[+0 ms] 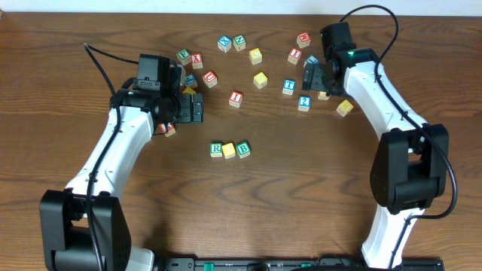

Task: Spell out ROBOT
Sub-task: 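Lower the right gripper toward the yellow O block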

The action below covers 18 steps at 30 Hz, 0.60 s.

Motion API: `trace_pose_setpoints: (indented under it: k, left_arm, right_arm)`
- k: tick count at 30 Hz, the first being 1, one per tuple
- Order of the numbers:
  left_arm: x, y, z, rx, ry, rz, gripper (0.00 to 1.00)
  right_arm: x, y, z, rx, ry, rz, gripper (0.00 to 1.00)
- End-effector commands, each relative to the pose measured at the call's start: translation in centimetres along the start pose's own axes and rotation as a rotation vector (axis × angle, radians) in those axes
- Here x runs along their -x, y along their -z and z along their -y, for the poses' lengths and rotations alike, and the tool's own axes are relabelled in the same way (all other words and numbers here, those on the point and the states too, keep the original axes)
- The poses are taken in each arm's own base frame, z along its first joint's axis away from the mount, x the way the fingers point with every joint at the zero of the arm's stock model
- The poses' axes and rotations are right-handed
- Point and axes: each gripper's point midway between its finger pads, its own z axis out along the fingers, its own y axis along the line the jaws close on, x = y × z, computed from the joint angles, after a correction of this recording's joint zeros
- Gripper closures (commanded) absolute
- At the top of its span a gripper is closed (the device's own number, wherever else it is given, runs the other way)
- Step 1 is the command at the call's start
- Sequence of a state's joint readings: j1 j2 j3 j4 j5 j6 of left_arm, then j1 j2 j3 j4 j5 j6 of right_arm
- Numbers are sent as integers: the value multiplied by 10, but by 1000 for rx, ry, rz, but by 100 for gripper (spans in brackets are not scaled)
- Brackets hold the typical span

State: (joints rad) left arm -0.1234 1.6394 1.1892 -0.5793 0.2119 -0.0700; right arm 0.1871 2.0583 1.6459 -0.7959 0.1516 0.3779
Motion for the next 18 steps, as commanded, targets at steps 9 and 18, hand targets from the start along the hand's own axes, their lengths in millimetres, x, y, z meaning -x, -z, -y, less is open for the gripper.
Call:
trace_pose_setpoints:
  k: [9, 18]
  left_arm:
    - [-4, -1, 1, -11, -16, -12, 2]
    - [-4, -1, 1, -11, -16, -12, 2]
  right_arm:
    - [5, -6, 2, 60, 118, -3, 2]
    - [-3, -15, -3, 95, 134, -9, 15]
